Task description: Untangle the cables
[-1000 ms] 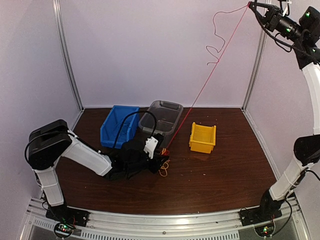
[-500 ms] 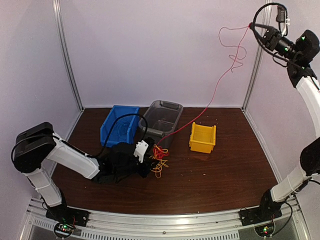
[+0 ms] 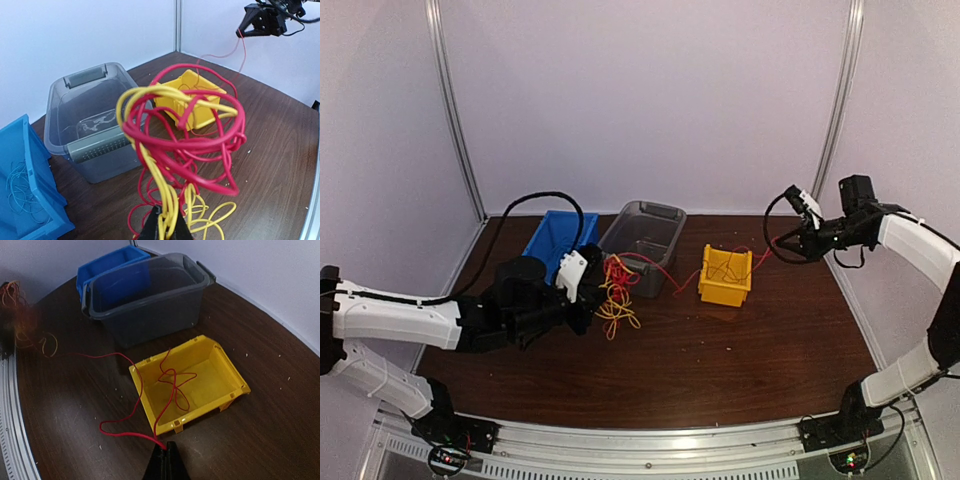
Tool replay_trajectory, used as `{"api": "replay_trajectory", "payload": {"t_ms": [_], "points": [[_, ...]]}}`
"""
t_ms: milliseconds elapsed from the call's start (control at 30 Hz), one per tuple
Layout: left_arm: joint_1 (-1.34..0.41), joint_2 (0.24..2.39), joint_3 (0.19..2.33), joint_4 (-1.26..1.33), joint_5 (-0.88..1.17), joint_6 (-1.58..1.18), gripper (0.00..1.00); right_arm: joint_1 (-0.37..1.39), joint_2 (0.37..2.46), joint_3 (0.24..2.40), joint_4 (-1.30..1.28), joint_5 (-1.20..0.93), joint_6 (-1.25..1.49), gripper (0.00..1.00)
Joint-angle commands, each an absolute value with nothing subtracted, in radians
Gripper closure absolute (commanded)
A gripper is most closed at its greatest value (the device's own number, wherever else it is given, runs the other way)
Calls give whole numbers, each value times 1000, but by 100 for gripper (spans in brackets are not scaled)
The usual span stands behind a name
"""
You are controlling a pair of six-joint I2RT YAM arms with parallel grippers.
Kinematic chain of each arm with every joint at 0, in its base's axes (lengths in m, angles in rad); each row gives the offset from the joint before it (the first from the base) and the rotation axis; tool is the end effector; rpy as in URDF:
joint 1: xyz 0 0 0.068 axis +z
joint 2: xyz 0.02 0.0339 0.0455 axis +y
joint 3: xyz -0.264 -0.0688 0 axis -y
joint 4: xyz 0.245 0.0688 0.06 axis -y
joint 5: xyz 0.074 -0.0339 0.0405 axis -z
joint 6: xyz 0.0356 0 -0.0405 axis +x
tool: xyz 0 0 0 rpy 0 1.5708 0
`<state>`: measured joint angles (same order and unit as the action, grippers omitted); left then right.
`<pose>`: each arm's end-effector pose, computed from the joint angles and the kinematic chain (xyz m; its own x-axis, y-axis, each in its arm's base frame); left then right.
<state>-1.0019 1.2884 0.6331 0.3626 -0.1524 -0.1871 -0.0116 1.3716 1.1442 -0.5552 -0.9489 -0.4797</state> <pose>0.1564 -0.2345 0.2338 -0.2931 0.1170 -0.9489 0.7123 0.6887 -0.1351 0.2875 0.0256 0.3087 -0.3627 -0.2647 -0.8935 -0.8307 0.5265 0.1812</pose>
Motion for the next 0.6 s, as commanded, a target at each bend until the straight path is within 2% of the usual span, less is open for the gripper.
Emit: {"api": "replay_trajectory", "payload": {"t_ms": [0,67,167,333,567], "points": [[-996,1245,666,144,-159,-136,93,-11,1388,1083,-970,-724,-1037,100],[-996,1242,661,101,-174,-132,94,-8,1411,1085,-1116,-723,-1200,100],[-996,1230,622,127,-234,-134,95,24,1364,1131,-1260,-816,-1268,100],[-994,1259,603,223,-297,-140,97,123,1258,1362,-1278,-967,-1133,100],[-992,1292,629,234,-337,-109,99,130,1299,1708,-1375,-1197,-1044,100]]}}
